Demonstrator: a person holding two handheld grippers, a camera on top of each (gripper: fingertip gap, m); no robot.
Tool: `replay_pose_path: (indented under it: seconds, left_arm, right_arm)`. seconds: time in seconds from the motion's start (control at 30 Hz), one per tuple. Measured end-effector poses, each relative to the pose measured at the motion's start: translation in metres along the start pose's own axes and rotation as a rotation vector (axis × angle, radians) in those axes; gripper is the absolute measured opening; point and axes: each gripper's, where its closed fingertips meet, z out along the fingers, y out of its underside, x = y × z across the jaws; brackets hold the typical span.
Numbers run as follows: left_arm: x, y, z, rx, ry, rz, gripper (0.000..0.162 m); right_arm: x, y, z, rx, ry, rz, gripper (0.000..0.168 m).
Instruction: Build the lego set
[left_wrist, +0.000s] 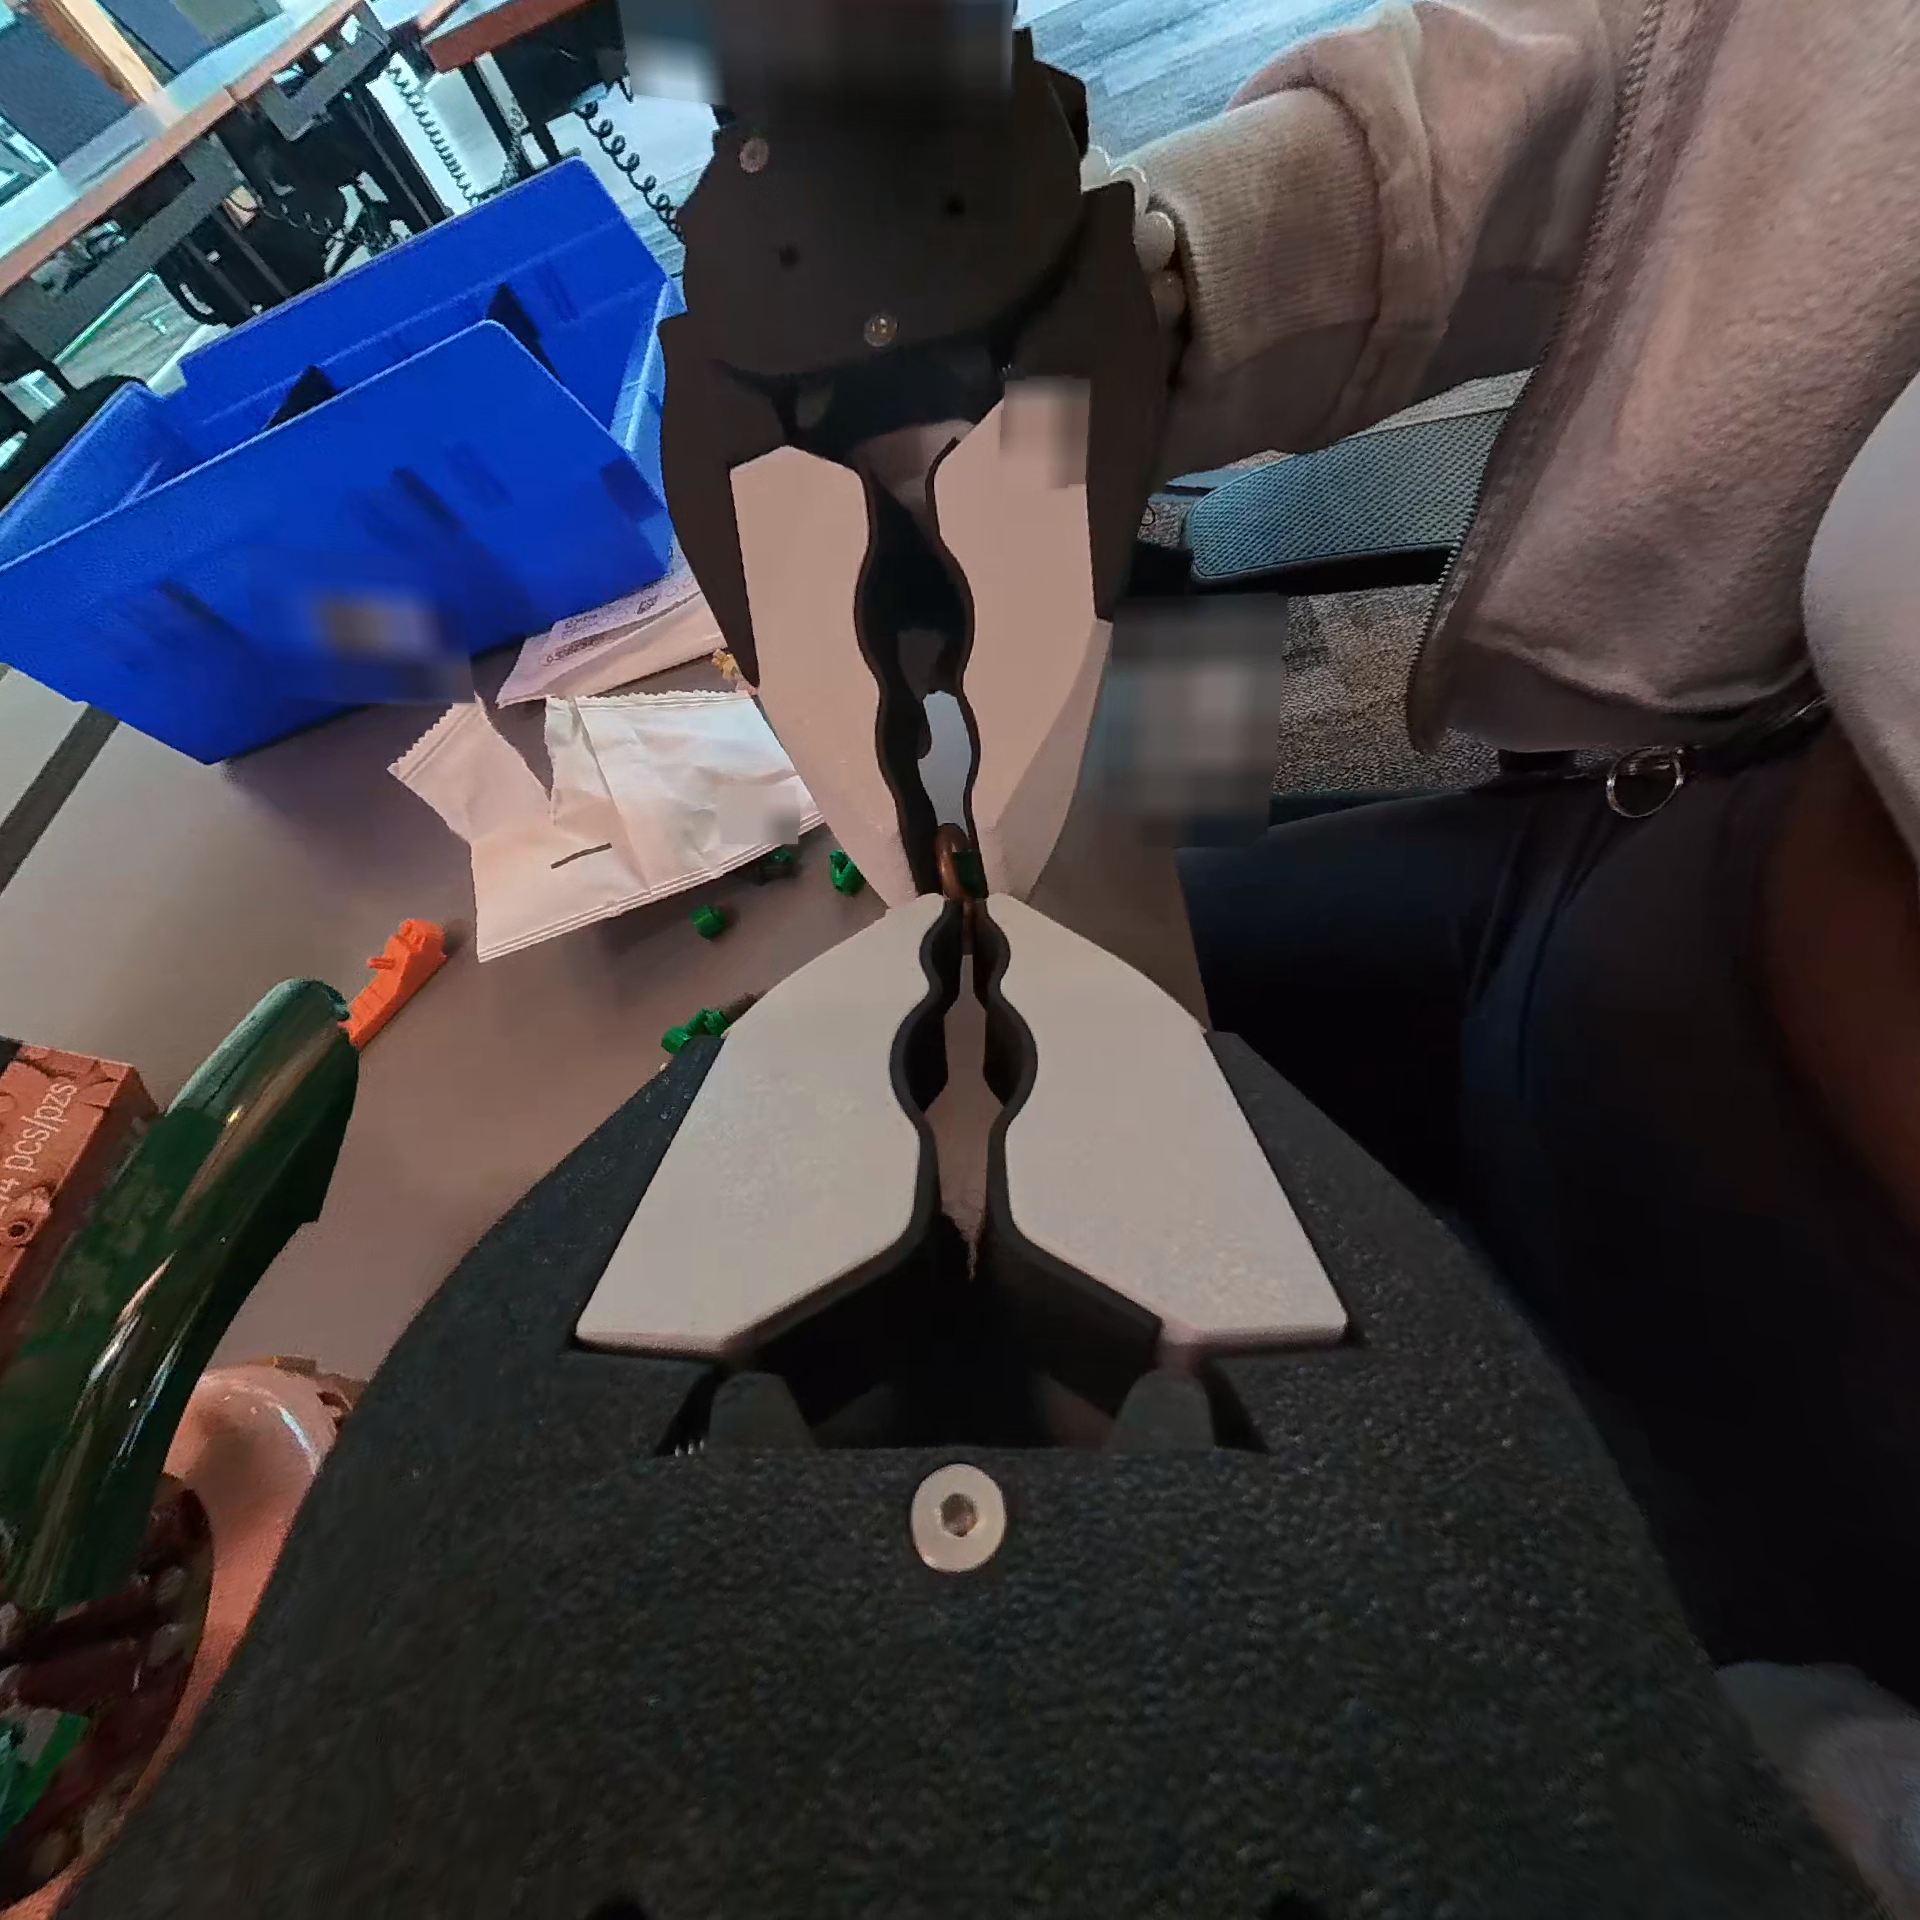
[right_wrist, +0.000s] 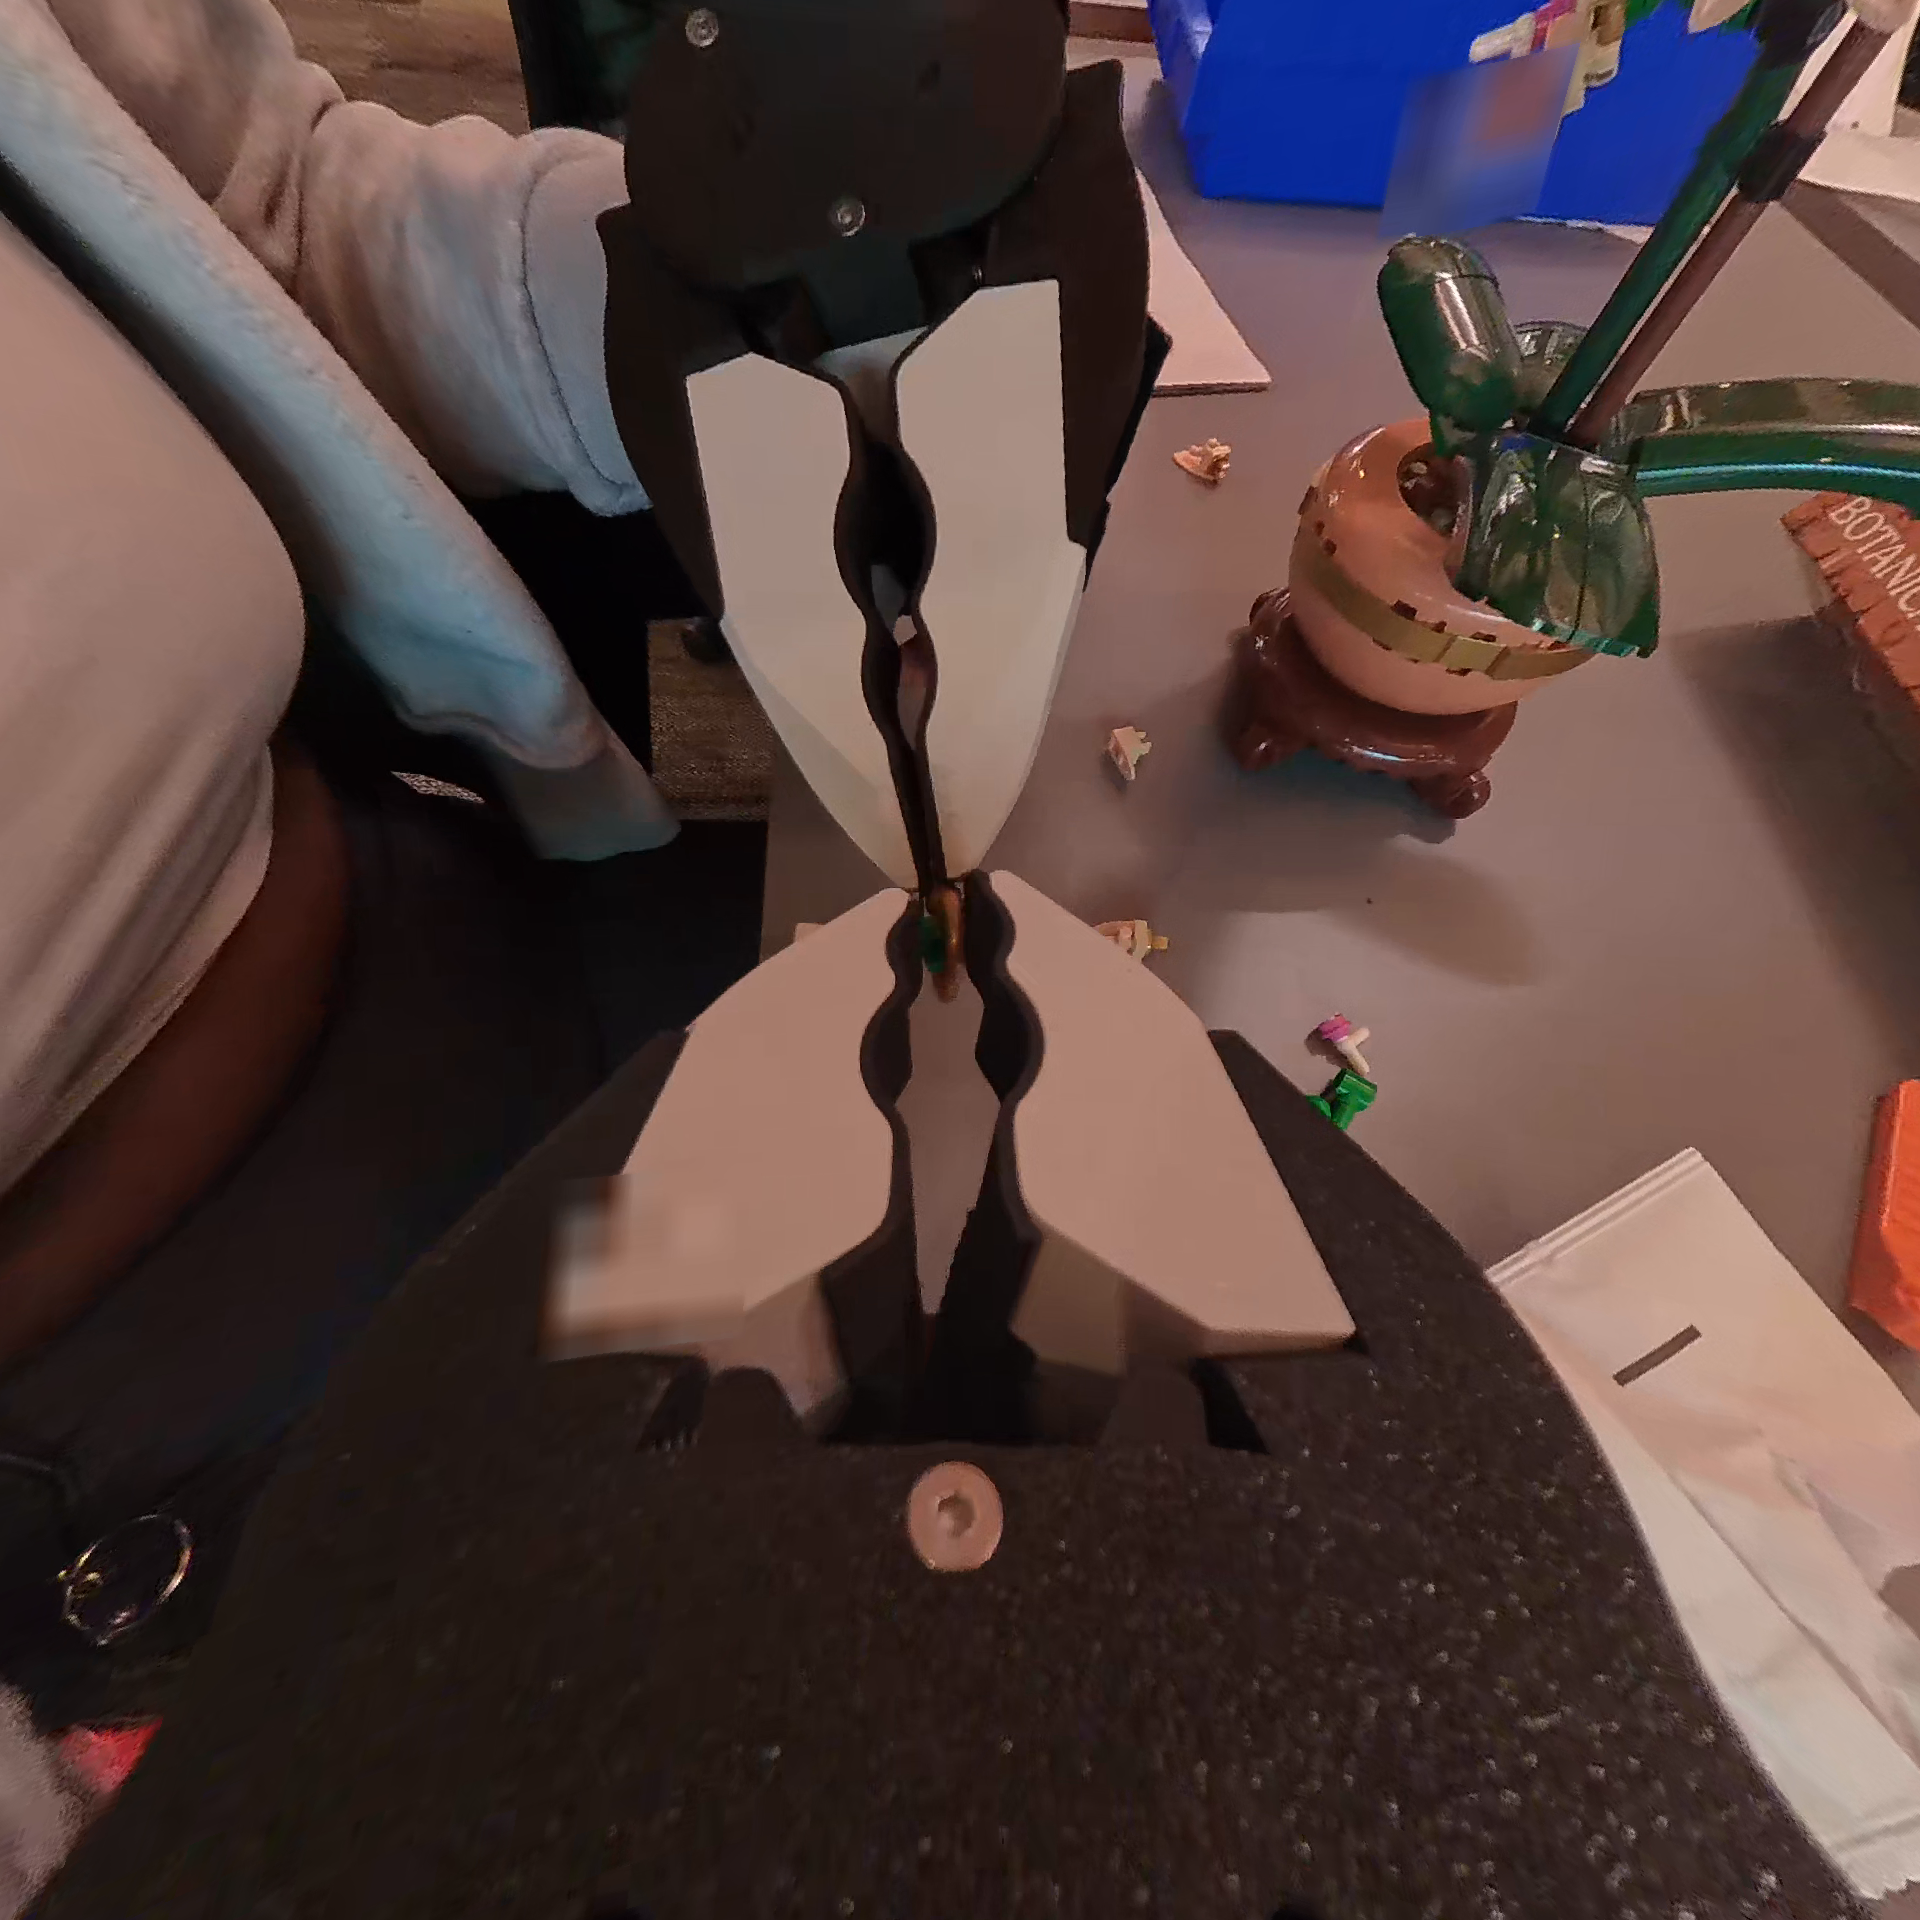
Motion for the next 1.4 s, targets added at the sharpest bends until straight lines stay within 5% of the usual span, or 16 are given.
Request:
replay_pose_path:
  seconds: [0.03,0.13,0.2,0.3,0.53,1.03,1.27,1.4]
  left_arm:
    - [0.0,0.001,-0.001,-0.003,-0.002,-0.002,0.001]
    - [0.0,0.01,-0.005,-0.037,-0.008,-0.021,0.0]
    - [-0.016,0.041,-0.025,-0.167,-0.104,0.003,0.0]
    - [-0.021,0.03,-0.039,-0.04,-0.129,-0.099,0.0]
    - [-0.018,-0.009,-0.008,0.148,-0.114,-0.1,0.014]
    - [-0.004,-0.002,-0.004,0.164,-0.047,-0.068,0.0]
    - [-0.008,0.002,-0.005,0.146,-0.066,-0.1,0.002]
    - [-0.001,0.005,-0.002,0.132,0.032,-0.248,0.027]
  right_arm:
    - [0.0,0.0,0.001,0.004,0.004,0.0,0.007]
    - [-0.001,0.002,0.002,0.035,-0.01,0.044,0.006]
    - [0.026,0.022,-0.017,-0.018,0.142,0.041,0.006]
    - [0.03,-0.001,-0.041,0.179,0.138,0.119,0.006]
    - [0.014,-0.018,-0.019,0.195,0.076,0.039,0.006]
    - [0.004,-0.003,-0.009,0.163,0.033,0.08,0.017]
    - [0.009,-0.001,-0.007,0.121,0.131,-0.091,0.007]
    - [0.011,-0.013,-0.012,0.077,0.386,-0.504,0.007]
